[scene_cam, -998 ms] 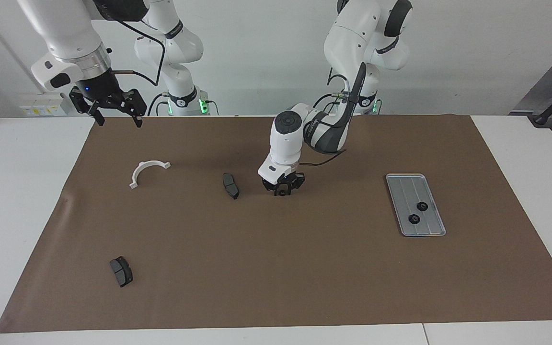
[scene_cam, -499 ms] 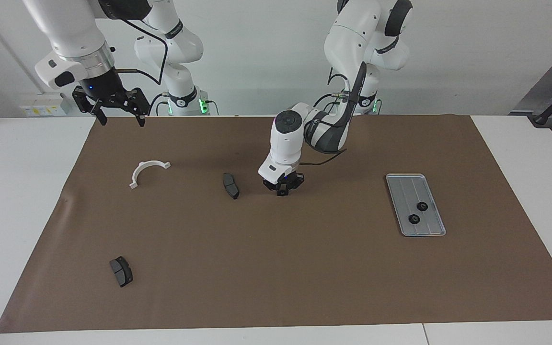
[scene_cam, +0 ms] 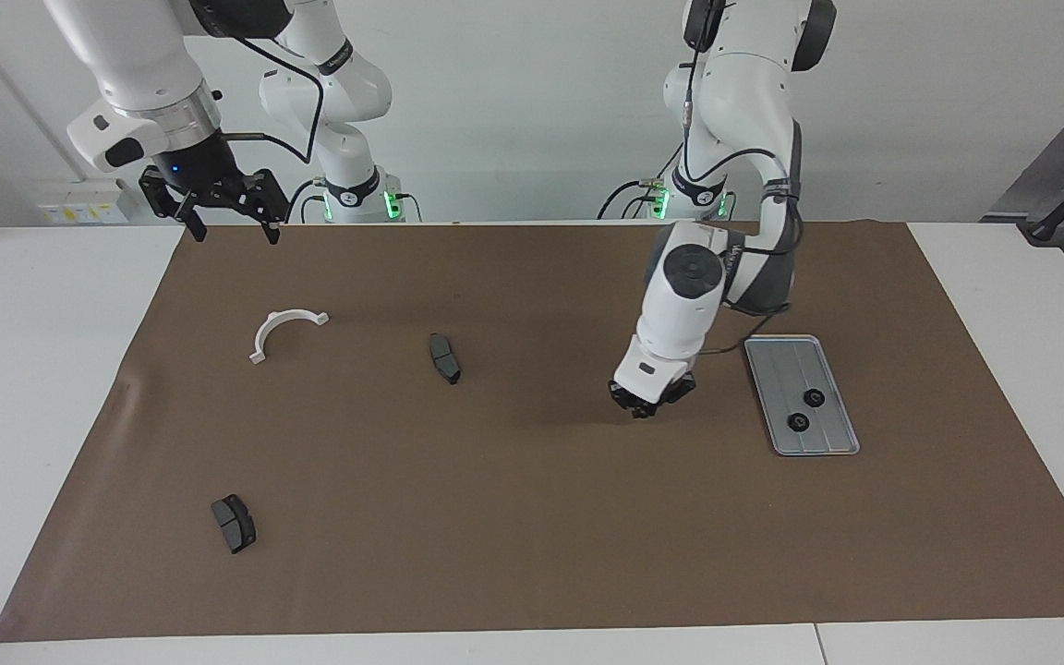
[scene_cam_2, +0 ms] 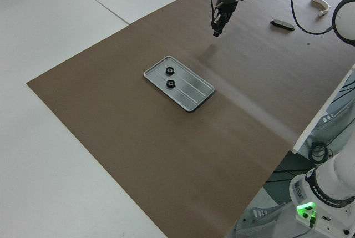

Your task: Pick bearing gear from pile to tray

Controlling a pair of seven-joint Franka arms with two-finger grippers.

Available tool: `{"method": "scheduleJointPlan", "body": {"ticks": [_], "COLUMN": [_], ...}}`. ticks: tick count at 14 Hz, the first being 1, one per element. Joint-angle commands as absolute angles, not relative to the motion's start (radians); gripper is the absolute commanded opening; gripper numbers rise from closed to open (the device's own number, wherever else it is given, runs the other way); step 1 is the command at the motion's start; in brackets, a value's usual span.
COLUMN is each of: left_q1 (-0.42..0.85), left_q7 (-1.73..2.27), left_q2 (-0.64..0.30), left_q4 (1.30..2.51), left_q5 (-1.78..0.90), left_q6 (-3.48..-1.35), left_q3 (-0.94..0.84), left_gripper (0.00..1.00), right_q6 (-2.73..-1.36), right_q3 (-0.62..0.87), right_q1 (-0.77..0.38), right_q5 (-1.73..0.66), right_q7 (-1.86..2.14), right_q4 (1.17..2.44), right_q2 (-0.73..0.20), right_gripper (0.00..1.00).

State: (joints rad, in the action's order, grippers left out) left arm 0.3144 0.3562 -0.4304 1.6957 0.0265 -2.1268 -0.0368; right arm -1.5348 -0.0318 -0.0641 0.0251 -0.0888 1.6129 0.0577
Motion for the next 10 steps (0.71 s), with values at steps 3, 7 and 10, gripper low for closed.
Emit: {"method": "scheduleJointPlan", "body": {"ticks": [3, 7, 10], "left_q1": [0.114, 0.002, -0.046], "left_q7": [-0.016, -0.239, -0.322], "left_q2": [-0.336, -0.284, -0.253], "left_q4": [1.749, 1.851, 1.939], "left_q5": [0.028, 0.026, 0.026], "left_q6": [-2.014, -2.025, -2.081], "left_q3": [-0.049, -0.049, -0.051], "left_gripper": [0.20, 0.21, 0.23], "right_q6": [-1.546, -1.546, -1.546], "right_q3": [-0.031, -0.031, -0.031], "right_q1": [-0.057, -0.058, -0.058], "right_q5": [0.008, 0.008, 0.008], "right_q7": [-0.067, -0.067, -0.067], "right_q4": [1.640, 1.640, 1.640], "right_q2": [0.081, 0.081, 0.081], "right_gripper": [1.00, 1.00, 1.00]}}
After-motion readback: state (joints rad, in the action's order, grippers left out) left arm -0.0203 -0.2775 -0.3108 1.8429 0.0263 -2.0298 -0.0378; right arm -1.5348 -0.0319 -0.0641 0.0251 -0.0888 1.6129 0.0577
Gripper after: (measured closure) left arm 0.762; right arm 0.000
